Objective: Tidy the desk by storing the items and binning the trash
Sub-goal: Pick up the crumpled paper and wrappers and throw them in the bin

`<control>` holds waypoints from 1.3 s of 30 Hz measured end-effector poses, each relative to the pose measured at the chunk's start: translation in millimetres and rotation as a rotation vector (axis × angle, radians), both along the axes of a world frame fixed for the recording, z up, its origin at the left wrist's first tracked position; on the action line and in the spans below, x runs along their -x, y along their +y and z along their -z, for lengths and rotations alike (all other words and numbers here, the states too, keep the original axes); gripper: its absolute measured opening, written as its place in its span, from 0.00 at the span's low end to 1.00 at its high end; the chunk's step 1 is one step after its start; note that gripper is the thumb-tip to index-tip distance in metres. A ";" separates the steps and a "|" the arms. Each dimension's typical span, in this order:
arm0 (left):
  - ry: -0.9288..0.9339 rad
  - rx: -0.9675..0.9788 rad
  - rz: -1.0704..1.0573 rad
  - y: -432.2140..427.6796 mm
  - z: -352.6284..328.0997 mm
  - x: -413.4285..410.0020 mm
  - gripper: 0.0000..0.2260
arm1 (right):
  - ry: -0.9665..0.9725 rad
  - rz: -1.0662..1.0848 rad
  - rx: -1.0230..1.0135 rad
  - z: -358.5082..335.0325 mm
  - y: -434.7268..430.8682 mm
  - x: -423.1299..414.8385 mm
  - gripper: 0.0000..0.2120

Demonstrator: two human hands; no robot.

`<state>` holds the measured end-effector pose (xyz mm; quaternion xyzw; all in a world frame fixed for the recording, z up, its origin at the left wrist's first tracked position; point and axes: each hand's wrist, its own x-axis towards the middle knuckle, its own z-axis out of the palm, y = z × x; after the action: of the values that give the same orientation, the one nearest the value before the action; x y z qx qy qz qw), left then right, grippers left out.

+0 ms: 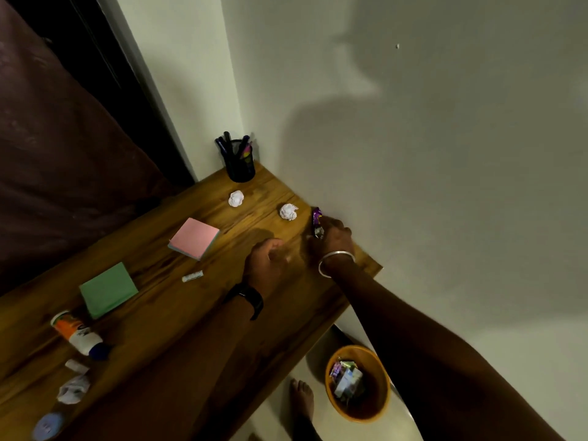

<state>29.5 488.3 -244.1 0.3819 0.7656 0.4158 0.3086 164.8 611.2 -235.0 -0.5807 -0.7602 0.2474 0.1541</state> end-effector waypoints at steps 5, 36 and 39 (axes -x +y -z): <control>0.041 0.025 -0.044 37.2 6.3 11.7 0.19 | 0.051 -0.055 -0.120 10.8 21.2 10.1 0.18; 0.474 0.325 -0.128 111.6 12.6 153.3 0.27 | 0.524 0.042 0.266 1.6 24.8 122.9 0.14; 0.386 0.366 -0.111 116.1 24.5 158.2 0.15 | 0.520 0.006 0.283 14.8 21.1 124.5 0.12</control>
<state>-128.7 604.4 -268.6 0.3496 0.8923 0.2063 0.1975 40.3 632.3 -249.8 -0.5159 -0.6513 0.4910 0.2617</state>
